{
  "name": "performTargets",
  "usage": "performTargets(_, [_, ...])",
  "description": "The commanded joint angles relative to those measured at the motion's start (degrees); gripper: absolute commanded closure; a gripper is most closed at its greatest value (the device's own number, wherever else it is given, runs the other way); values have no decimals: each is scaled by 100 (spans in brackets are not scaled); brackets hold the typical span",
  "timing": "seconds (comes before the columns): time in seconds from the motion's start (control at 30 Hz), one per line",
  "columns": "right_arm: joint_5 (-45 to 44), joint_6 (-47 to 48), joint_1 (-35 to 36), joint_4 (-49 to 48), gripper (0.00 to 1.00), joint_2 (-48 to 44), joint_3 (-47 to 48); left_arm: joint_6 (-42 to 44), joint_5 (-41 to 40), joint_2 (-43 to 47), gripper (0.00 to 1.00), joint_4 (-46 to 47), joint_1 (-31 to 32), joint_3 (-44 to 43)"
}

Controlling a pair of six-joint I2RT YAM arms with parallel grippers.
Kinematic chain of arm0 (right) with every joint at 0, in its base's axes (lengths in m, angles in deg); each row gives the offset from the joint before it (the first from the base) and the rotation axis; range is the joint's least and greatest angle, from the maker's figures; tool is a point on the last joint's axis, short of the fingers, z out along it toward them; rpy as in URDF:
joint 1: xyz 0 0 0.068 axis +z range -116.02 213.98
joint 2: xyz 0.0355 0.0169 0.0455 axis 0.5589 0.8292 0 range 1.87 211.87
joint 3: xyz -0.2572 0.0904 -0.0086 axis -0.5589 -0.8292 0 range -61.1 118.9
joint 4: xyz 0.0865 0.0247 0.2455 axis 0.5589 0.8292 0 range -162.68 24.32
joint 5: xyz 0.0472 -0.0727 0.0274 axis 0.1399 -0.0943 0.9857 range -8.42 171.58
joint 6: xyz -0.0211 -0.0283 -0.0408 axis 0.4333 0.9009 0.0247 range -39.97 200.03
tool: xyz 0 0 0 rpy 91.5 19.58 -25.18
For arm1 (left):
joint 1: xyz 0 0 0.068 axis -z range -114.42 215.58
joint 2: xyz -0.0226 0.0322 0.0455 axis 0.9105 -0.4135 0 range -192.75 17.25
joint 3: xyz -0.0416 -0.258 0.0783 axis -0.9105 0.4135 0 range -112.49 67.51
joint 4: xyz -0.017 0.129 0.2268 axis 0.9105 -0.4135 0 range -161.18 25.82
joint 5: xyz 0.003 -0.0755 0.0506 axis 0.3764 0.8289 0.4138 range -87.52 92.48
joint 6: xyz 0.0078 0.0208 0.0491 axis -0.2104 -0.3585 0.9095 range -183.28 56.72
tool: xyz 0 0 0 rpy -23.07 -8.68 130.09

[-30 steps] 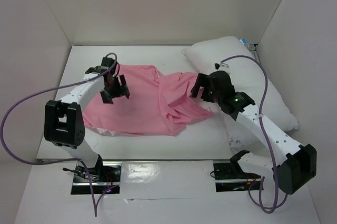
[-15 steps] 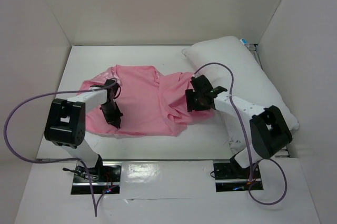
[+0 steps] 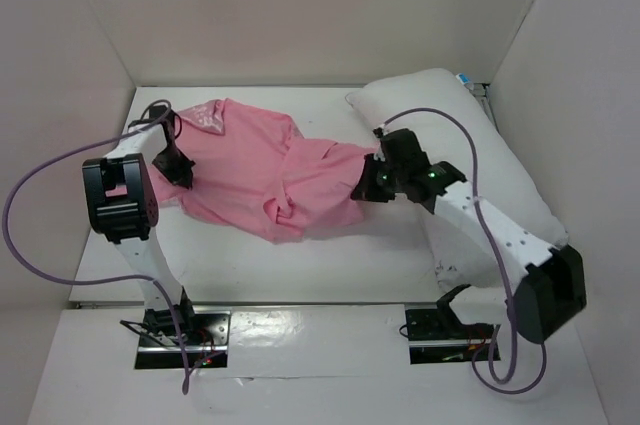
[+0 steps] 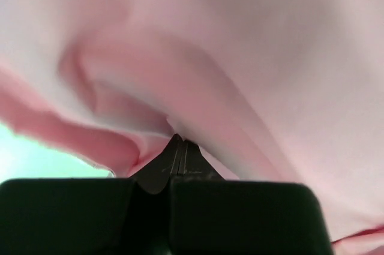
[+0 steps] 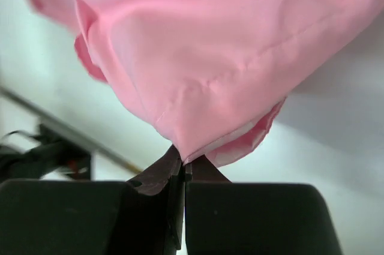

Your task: Put the pillow into the pillowcase

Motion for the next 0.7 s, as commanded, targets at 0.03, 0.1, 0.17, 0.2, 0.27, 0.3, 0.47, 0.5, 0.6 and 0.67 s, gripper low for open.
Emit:
performTargets(0.03, [523,-1189,43,796,100,-934,-139,246,-461,-181,100,-175,31,-592])
performTargets(0.1, [444,-1428,43,1112,100,-1181,-430,247,-513,-181,100,-176,31,-662])
performTargets(0.17, [443,-1588,43,1228,100,-1462,-1027,247,-514,-181,100,-237,31,-716])
performTargets(0.2, [252,-1588,43,1533,94,-1464,-1186,247,-514,-120,100,-237,31,-716])
performTargets(0.27, [75,-1509,43,1860,64,-1464,-1459,299,-452,38,100,-237,170,-716])
performTargets(0.3, [-195,-1509,43,2009,46,-1464,-1460,369,-452,134,100,-237,267,-768])
performTargets(0.47, [-1348,-1360,96,2529,34,-1517,41,1027,109,985,56,-237,1503,-682])
performTargets(0.5, [-1497,-1289,96,2529,36,-1343,287,1107,110,1101,46,-237,1725,-629])
performTargets(0.6, [-1701,-973,149,2240,39,-939,974,1249,224,1504,34,-290,2515,-339])
performTargets(0.67, [-1763,-920,149,1889,39,-709,1185,1319,513,1664,34,-290,2833,-66])
